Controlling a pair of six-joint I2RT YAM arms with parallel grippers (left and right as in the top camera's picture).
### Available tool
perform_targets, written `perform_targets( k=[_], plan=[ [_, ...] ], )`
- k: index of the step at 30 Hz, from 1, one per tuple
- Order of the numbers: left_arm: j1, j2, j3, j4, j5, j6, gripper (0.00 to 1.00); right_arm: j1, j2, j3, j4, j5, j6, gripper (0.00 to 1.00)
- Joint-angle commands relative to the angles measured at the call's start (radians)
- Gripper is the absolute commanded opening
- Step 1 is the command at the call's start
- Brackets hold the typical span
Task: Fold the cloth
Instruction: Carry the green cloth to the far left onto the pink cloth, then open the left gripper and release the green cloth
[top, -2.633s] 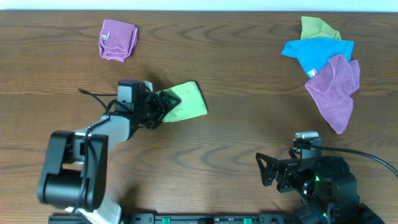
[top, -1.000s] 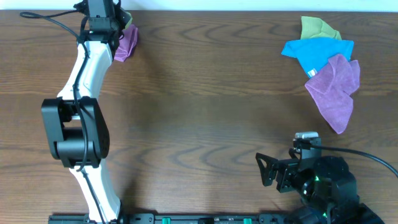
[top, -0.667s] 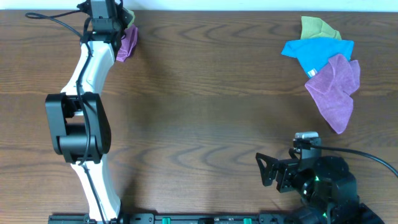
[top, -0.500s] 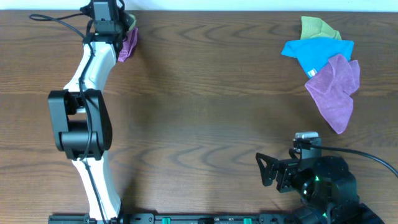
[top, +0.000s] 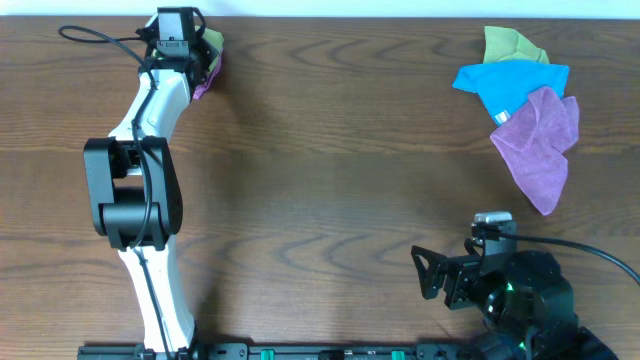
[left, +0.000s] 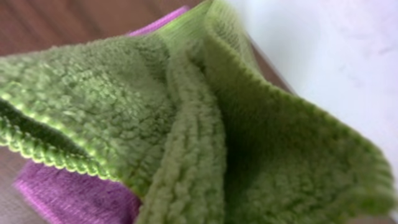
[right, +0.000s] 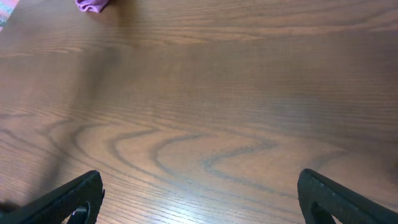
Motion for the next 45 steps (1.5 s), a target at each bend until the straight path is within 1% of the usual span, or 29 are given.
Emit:
perform_targets(
  k=[1, 3, 5, 6, 9, 11, 12, 13, 14, 16, 18, 20, 21, 22, 23, 25, 27, 36, 41, 45],
  plan=[
    [0.008, 0.016, 0.026, -0.042, -0.048, 0.041, 0.06, -0.007, -0.002, -0.005, -0.001, 0.003, 0.011, 0.99],
    [0.008, 0.016, 0.026, -0.073, -0.069, 0.044, 0.08, -0.007, -0.002, -0.005, -0.001, 0.003, 0.011, 0.99],
    [0.008, 0.016, 0.026, -0.101, -0.093, 0.044, 0.15, -0.007, -0.002, -0.005, -0.001, 0.003, 0.011, 0.99],
    [0.009, 0.016, 0.026, -0.113, -0.104, 0.044, 0.20, -0.007, -0.002, -0.005, -0.001, 0.003, 0.011, 0.99],
    [0.009, 0.016, 0.026, -0.136, -0.121, 0.048, 0.41, -0.007, -0.002, -0.005, -0.001, 0.003, 0.011, 0.99],
    [0.009, 0.016, 0.026, -0.142, -0.122, 0.052, 0.45, -0.007, -0.002, -0.005, -0.001, 0.003, 0.011, 0.99],
    [0.009, 0.016, 0.026, -0.142, -0.125, 0.055, 0.49, -0.007, -0.002, -0.005, -0.001, 0.003, 0.011, 0.99],
    [0.009, 0.016, 0.026, -0.142, -0.125, 0.064, 0.59, -0.007, -0.002, -0.005, -0.001, 0.003, 0.011, 0.99],
    [0.009, 0.016, 0.026, -0.143, -0.125, 0.072, 0.65, -0.007, -0.002, -0.005, -0.001, 0.003, 0.011, 0.99],
    [0.009, 0.014, 0.026, -0.146, -0.126, 0.099, 0.68, -0.007, -0.002, -0.005, -0.001, 0.003, 0.011, 0.99],
    [0.011, 0.011, 0.026, -0.152, -0.126, 0.136, 0.75, -0.007, -0.002, -0.005, -0.001, 0.003, 0.011, 0.99],
    [0.016, 0.006, 0.026, -0.165, -0.125, 0.162, 0.86, -0.007, -0.002, -0.005, -0.001, 0.003, 0.011, 0.99],
    [0.018, 0.003, 0.026, -0.174, -0.125, 0.169, 0.95, -0.007, -0.002, -0.005, -0.001, 0.003, 0.011, 0.99],
    [0.020, -0.003, 0.026, -0.187, -0.125, 0.175, 0.98, -0.007, -0.002, -0.005, -0.001, 0.003, 0.011, 0.99],
    [0.021, -0.007, 0.026, -0.199, -0.125, 0.177, 0.95, -0.007, -0.002, -0.005, -0.001, 0.003, 0.011, 0.99],
    [0.026, -0.024, 0.026, -0.220, -0.125, 0.182, 0.95, -0.007, -0.002, -0.005, -0.001, 0.003, 0.011, 0.99],
    [0.028, -0.039, 0.026, -0.237, -0.126, 0.183, 0.95, -0.007, -0.002, -0.005, -0.001, 0.003, 0.011, 0.99],
    [0.029, -0.152, 0.026, -0.271, -0.126, 0.259, 0.95, -0.007, -0.002, -0.005, -0.001, 0.003, 0.011, 0.99],
    [0.029, -0.217, 0.026, -0.282, -0.129, 0.268, 0.95, -0.007, -0.002, -0.005, -0.001, 0.003, 0.011, 0.99],
    [0.029, -0.275, 0.026, -0.338, -0.116, 0.268, 0.95, -0.007, -0.002, -0.005, -0.001, 0.003, 0.011, 0.99]
  ],
)
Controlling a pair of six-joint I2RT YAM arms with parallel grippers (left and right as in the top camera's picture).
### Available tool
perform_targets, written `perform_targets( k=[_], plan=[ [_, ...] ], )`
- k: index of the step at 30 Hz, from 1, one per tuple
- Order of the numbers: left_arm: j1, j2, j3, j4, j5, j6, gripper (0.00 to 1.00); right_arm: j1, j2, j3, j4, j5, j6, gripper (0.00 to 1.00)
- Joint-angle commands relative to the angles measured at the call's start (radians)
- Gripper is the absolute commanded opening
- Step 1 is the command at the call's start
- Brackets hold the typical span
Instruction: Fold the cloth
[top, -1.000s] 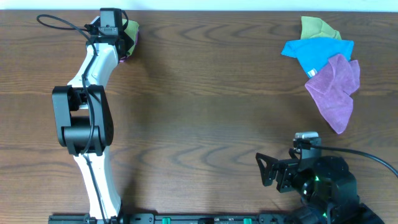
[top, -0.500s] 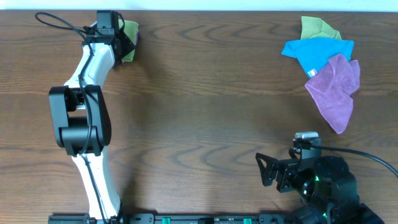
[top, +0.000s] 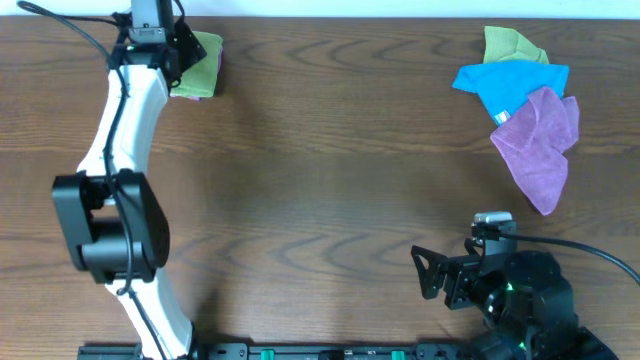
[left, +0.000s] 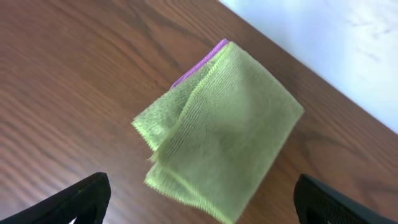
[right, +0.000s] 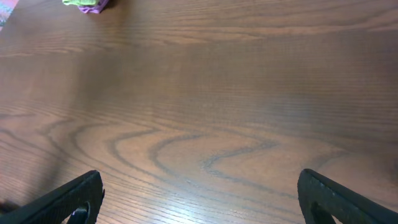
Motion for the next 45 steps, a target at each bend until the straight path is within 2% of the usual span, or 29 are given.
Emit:
perform_targets(
  k=[1, 3, 9, 13, 21, 33, 38, 45],
  plan=[
    [0.004, -0.059, 0.024, -0.051, -0.013, 0.022, 0.95, -0.007, -0.002, -0.005, -0.001, 0.003, 0.011, 0.99],
    [0.000, -0.084, 0.024, -0.100, -0.011, 0.028, 0.95, -0.007, -0.002, -0.005, -0.001, 0.003, 0.011, 0.99],
    [-0.001, -0.151, 0.024, -0.274, 0.069, 0.147, 0.95, -0.007, -0.002, -0.005, -0.001, 0.003, 0.011, 0.99],
    [-0.001, -0.199, 0.024, -0.386, 0.070, 0.150, 0.95, -0.007, -0.002, -0.005, -0.001, 0.003, 0.011, 0.99],
    [0.001, -0.296, 0.024, -0.501, 0.083, 0.183, 0.95, -0.007, -0.002, -0.005, -0.001, 0.003, 0.011, 0.99],
    [0.000, -0.497, 0.015, -0.869, 0.083, 0.190, 0.95, -0.007, -0.002, -0.005, -0.001, 0.003, 0.011, 0.99],
    [0.000, -0.643, -0.063, -0.901, 0.076, 0.190, 0.95, -0.007, -0.002, -0.005, -0.001, 0.003, 0.011, 0.99],
    [0.000, -0.890, -0.307, -0.859, 0.072, 0.191, 0.95, -0.007, -0.002, -0.005, -0.001, 0.003, 0.011, 0.99]
  ],
)
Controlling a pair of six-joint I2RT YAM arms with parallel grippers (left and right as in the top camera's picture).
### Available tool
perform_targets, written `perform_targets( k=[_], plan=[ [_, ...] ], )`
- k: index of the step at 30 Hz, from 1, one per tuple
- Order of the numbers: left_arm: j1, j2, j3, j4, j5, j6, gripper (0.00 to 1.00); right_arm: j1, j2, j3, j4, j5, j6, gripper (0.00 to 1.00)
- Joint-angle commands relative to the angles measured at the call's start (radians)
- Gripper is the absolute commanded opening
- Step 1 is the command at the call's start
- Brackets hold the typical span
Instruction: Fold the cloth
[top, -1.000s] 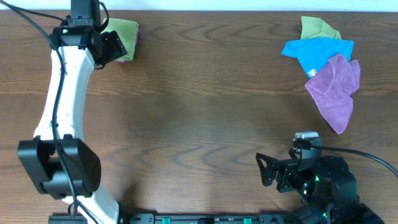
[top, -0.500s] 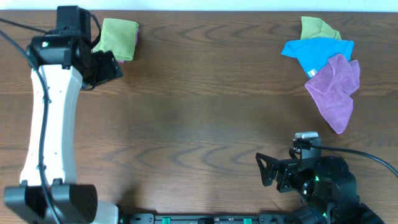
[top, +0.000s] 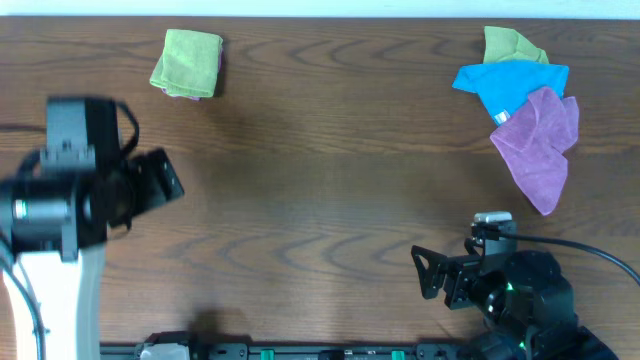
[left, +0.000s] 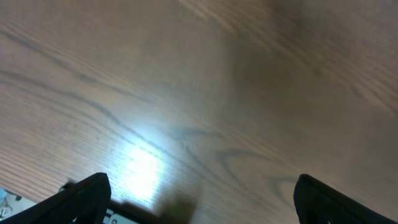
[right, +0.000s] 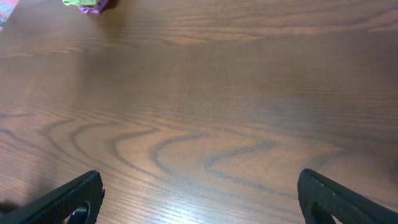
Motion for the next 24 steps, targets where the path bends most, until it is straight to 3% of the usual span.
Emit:
perform_targets(
  k=[1, 13, 24],
  plan=[
    [0.001, -0.088, -0.122, 0.028, -0.015, 0.016, 0.95, -0.007, -0.003, -0.005, -0.001, 0.003, 0.011, 0.99],
    [0.001, -0.533, -0.671, 0.393, 0.003, 0.022, 0.95, -0.007, -0.003, -0.005, -0.001, 0.003, 0.011, 0.99],
    [0.001, -0.905, -0.993, 0.514, 0.000, 0.097, 0.95, -0.007, -0.003, -0.005, -0.001, 0.003, 0.011, 0.99]
  ],
)
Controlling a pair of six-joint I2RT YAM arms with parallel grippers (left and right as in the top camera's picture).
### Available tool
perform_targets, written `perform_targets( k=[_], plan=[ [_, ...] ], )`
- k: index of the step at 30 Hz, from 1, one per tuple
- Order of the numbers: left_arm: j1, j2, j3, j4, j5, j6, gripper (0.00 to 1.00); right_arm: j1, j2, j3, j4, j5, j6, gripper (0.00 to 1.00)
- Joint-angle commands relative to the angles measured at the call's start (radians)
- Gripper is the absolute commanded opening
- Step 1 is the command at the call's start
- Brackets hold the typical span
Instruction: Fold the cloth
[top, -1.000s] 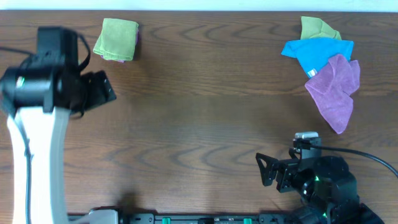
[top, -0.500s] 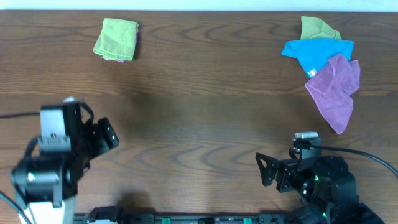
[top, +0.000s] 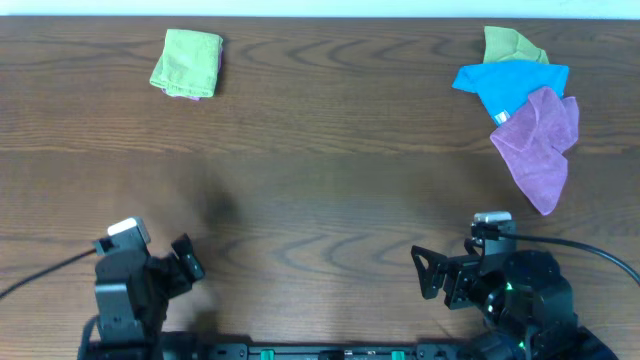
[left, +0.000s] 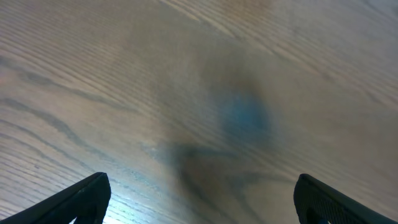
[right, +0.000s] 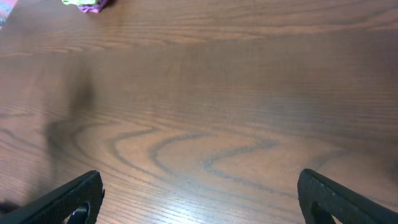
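A folded green cloth (top: 187, 62) lies flat at the far left of the table, with a purple edge showing under it; the right wrist view catches it small at the top left (right: 84, 4). My left gripper (top: 186, 263) sits at the near left edge, open and empty, over bare wood (left: 200, 202). At the near right edge my right gripper (top: 428, 275) is also open with nothing between its fingers (right: 200, 202). Both are far from the cloth.
A loose pile of cloths lies at the far right: a green one (top: 510, 45), a blue one (top: 508, 85) and a purple one (top: 542, 140). The wooden table (top: 320, 170) ends at a white strip along its far edge.
My left arm was over the middle left of the table; now it is drawn back to the near left edge, still open. The green cloth and the right arm have not moved.
First my left gripper was right at the green cloth at the far left, the cloth bunched close to its camera. Then it hung open above the cloth, which lay folded on the table. After that the arm stood at mid-left, and now it rests at the near edge.
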Motion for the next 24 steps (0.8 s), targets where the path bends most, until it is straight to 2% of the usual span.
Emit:
perform_targets(
  k=[1, 6, 18, 24],
  plan=[
    [0.000, -0.084, -0.058, 0.009, -0.003, 0.069, 0.95, -0.007, -0.003, -0.004, -0.001, 0.003, 0.011, 0.99],
    [0.000, -0.181, -0.115, 0.012, -0.008, 0.120, 0.95, -0.007, -0.003, -0.004, -0.001, 0.003, 0.011, 0.99],
    [0.000, -0.285, -0.204, 0.010, -0.007, 0.126, 0.95, -0.007, -0.003, -0.004, -0.001, 0.003, 0.011, 0.99],
    [0.000, -0.303, -0.206, 0.002, 0.025, 0.271, 0.95, -0.007, -0.003, -0.004, -0.001, 0.003, 0.011, 0.99]
  ],
)
